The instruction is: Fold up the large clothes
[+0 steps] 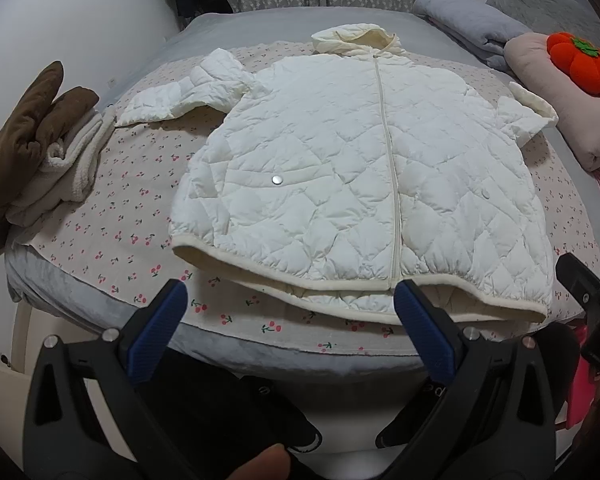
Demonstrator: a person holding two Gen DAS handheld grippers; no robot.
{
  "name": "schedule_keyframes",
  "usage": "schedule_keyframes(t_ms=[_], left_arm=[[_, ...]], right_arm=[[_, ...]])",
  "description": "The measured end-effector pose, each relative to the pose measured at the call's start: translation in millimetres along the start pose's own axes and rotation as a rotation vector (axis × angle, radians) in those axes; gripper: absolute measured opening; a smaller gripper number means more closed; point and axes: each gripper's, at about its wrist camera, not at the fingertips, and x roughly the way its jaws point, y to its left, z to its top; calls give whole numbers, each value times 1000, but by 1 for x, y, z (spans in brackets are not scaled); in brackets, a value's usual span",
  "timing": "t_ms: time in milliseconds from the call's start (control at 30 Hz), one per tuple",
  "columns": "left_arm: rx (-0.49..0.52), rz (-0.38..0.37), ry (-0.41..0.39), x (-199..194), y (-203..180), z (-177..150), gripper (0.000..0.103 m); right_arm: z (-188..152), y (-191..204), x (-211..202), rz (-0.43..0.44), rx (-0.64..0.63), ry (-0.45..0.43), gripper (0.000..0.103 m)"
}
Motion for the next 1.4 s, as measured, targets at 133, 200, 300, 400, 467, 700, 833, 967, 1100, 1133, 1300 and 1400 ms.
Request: schedule_keyframes(t_ms=[133,200,300,400,467,700,833,967,1100,1133,1300,1400], left_arm=[[1,2,1,1,0,0,103],[1,3,3,1,1,0,103],[-3,-2,3,2,2,-1,103],[-10,-5,1,4,3,-1,103],[-11,-3,0,5,3,-1,103],[-15,39,-25,7,7,0,103],[-1,40,-42,6,7,0,103],[9,33,-62,5,5,1,103],[32,39,-72,6,3,1,103],[34,31,-62,7,4,1,103],[29,-20,-24,15,8,2,103],[58,-50,-10,20,14,1,103]], right_arm=[[0,0,1,0,-1,3,103],[0,0,1,0,0,3,103],[0,0,2,0,1,5,103],[-1,0,2,0,-1,4,103],[-1,0,3,-3,-1,6,103],[-2,-4,7,-14,4,11,103],[-2,-6,9,-20,2,14,103],[-3,-5,10,-30,-7,16,103],[-5,-6,12,-47,-19,18,103],[-5,-6,13,-54,-22,19,103],[-9,-6,17,-63,-39,38,103],[-13,-11,20,-41,-31,65,103]])
